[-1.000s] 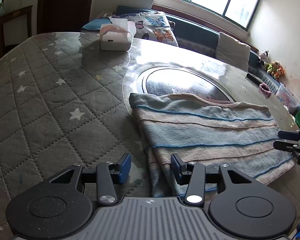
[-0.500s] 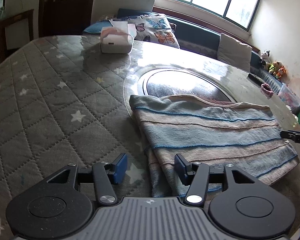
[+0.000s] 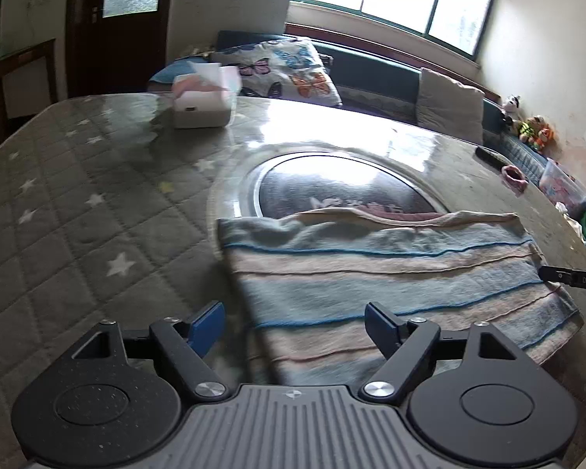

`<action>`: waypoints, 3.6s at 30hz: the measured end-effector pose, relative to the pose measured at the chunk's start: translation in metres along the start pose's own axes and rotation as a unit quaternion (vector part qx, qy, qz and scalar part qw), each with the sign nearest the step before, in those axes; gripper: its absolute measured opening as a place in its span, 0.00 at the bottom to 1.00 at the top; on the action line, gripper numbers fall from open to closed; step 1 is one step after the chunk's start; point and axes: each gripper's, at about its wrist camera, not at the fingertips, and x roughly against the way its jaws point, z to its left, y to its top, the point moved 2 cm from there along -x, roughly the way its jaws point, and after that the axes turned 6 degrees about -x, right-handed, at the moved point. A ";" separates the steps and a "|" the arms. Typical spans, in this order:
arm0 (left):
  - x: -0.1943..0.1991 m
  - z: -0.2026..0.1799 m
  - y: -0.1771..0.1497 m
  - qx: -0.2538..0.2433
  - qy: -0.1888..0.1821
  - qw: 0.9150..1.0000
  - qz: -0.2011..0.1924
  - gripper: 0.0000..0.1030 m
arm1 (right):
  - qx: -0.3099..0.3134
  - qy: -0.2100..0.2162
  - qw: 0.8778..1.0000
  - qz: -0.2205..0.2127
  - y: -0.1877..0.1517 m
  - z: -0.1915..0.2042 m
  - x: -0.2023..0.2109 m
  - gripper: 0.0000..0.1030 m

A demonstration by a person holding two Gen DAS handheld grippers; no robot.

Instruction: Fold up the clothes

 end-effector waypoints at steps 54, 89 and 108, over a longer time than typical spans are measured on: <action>0.034 0.096 -0.027 0.101 0.027 0.992 -0.067 0.80 | 0.314 0.165 0.932 0.078 -0.007 0.323 0.022 0.26; 0.026 -0.001 -0.018 -0.063 -0.040 0.996 -0.049 0.26 | 0.322 0.163 0.927 0.097 -0.024 0.201 0.046 0.28; -0.010 0.012 0.012 -0.072 0.000 0.997 -0.017 0.25 | 0.236 0.184 0.952 0.071 -0.006 0.186 0.007 0.27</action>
